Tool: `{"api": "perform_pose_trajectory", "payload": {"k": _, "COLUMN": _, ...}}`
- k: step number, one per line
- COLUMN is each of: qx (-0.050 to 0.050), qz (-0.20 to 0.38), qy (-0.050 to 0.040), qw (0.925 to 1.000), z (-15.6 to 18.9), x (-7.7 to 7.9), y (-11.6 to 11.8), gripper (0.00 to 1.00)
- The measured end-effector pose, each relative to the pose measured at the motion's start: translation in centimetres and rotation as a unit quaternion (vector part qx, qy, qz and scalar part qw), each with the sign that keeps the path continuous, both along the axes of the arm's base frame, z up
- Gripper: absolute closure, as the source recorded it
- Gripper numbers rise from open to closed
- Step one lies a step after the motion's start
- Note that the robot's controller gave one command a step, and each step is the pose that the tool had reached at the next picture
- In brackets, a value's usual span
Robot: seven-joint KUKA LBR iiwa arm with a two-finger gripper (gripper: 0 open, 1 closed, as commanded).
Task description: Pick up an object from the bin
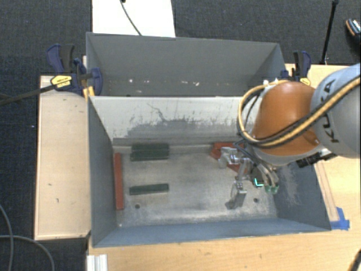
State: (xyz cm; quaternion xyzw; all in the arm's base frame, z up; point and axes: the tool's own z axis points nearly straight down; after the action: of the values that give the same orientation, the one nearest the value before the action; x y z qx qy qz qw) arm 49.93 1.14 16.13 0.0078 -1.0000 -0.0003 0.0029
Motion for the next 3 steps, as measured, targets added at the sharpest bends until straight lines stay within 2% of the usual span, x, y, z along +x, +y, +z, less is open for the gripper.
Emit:
{"api": "perform_pose_trajectory", "payload": {"k": 1, "qx": 0.002, "qz": -0.010, "qy": -0.0068, "qw": 0.9999, "z": 2.5, "x": 4.1, "y": 7.3, "gripper": 0.00}}
{"api": "perform_pose_trajectory", "payload": {"k": 2, "qx": 0.000, "qz": 0.040, "qy": -0.0009, "qw": 0.9992, "z": -8.8, "x": 4.0, "y": 12.5, "gripper": 0.00}}
{"api": "perform_pose_trajectory", "payload": {"k": 3, "qx": 0.002, "qz": 0.092, "qy": -0.0055, "qw": 0.9957, "z": -9.1, "x": 6.6, "y": 18.5, "gripper": 0.00}}
